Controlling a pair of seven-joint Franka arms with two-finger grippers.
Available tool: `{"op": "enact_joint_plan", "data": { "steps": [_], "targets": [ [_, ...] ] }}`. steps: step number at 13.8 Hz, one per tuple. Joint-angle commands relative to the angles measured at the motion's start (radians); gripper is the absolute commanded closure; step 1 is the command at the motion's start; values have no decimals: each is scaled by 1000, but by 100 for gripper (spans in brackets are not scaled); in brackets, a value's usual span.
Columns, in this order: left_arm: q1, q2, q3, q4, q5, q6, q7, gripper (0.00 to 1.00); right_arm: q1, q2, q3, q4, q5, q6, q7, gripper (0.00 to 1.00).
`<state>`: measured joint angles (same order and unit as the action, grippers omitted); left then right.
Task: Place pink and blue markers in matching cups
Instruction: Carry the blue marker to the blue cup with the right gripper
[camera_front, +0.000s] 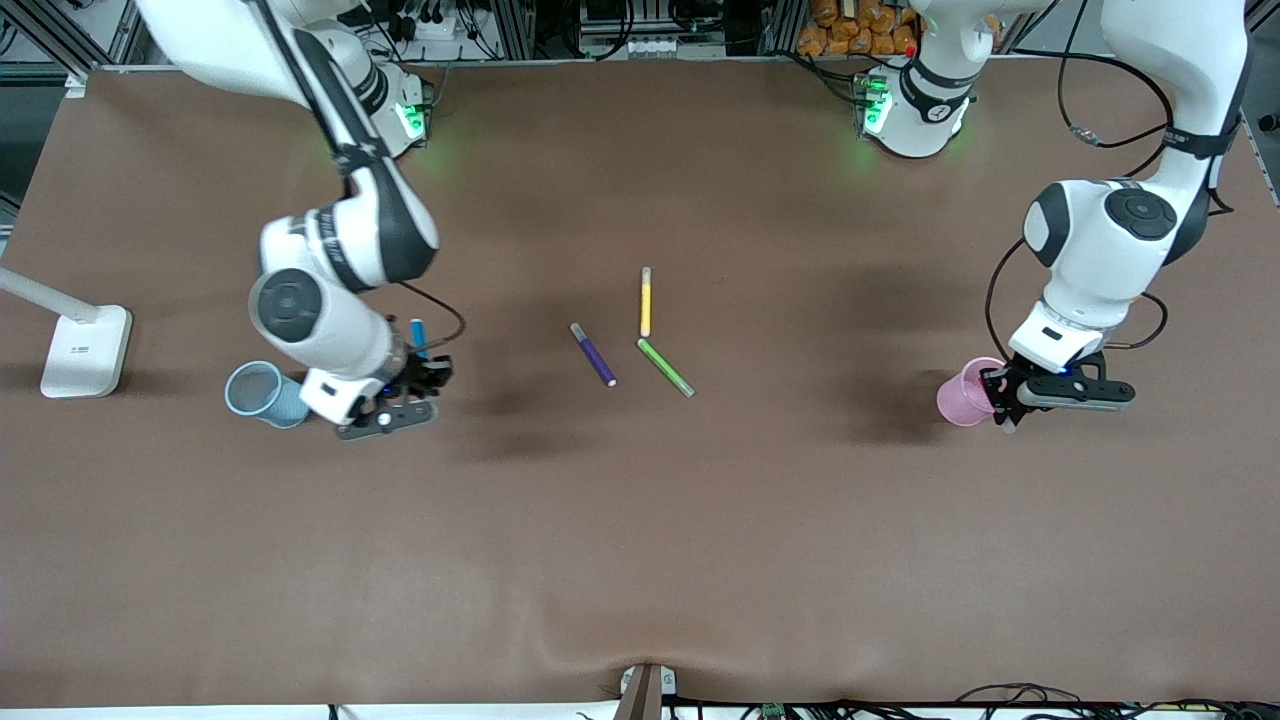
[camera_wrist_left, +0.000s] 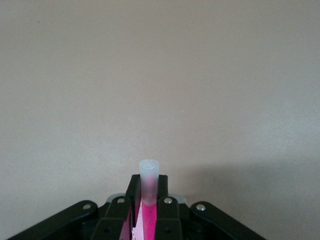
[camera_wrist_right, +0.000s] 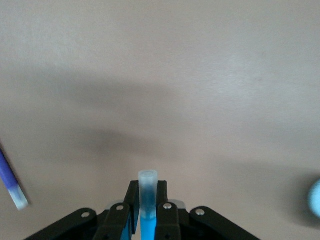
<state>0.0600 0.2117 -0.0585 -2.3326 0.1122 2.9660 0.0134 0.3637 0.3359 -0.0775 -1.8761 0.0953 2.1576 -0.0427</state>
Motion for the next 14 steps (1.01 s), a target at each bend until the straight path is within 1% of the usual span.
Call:
{"op": "enact_joint_plan", "data": {
  "steps": [1, 2, 3, 4, 6, 8, 10, 11, 14],
  "targets": [
    [14, -29, -10, -34, 17, 25, -23, 71, -43, -83, 21, -21, 7, -60, -150, 98],
    [14, -29, -10, -31, 17, 25, -21, 39, -52, -107, 21, -21, 7, -82, -204, 98],
    [14, -28, -10, -28, 17, 24, -7, 12, -60, -129, 19, -21, 7, -97, -265, 98],
    [14, -26, -10, -24, 17, 24, -3, 0, -71, -144, 19, -21, 7, -104, -325, 98],
    [12, -26, -10, -11, 17, 22, -4, 0, -80, -162, 19, -21, 7, -104, -445, 98],
    [12, -26, -10, 2, 18, 15, -1, 0, -86, -181, 19, -17, 9, -101, -518, 98],
    [12, -28, -10, 36, 18, -31, 8, 0, -89, -202, 19, -17, 12, -98, -600, 98],
    [11, -28, -10, 64, 18, -74, 10, 0, -98, -216, 19, -17, 36, -94, -644, 98],
    [1, -25, -18, 153, 18, -204, 13, 0, -153, -230, 16, -18, 196, -93, -855, 97]
  ]
}}
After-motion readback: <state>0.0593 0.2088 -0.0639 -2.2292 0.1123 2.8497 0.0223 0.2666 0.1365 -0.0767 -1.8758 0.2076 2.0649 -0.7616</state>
